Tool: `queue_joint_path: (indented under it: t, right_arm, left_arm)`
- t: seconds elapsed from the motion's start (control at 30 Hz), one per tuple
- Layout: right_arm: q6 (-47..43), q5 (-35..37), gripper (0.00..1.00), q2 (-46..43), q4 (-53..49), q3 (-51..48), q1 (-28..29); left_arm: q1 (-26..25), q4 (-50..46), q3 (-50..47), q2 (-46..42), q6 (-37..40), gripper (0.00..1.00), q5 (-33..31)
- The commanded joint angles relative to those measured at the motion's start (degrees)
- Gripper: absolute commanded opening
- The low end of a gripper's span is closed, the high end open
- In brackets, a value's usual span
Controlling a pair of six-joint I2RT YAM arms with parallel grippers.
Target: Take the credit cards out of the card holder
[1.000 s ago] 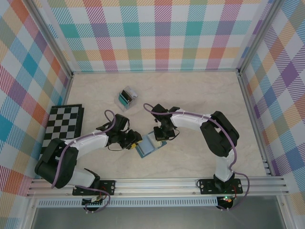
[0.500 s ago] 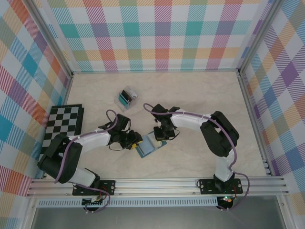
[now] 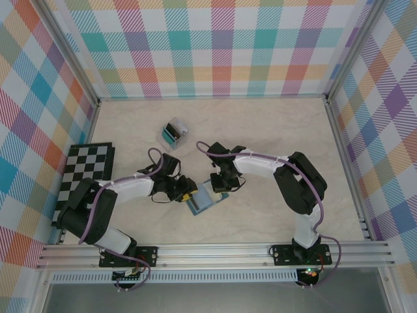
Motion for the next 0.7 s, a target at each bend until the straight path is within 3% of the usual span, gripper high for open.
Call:
queue_joint_path:
  t: [0.0,0.67]
  right_arm:
    - [0.06,-0.68,0.08,-0.48,-0.79,-0.86,0.17]
    - [0.38,-3.31,0.08,-1.27,0.59,-1.56,0.16]
  left_arm:
    - [-1.41,2.96,1.09,2.09,-0.59,0.35,2.6]
    - [-2.69,7.82,3.01,3.4,-0.97,0.26,5.29]
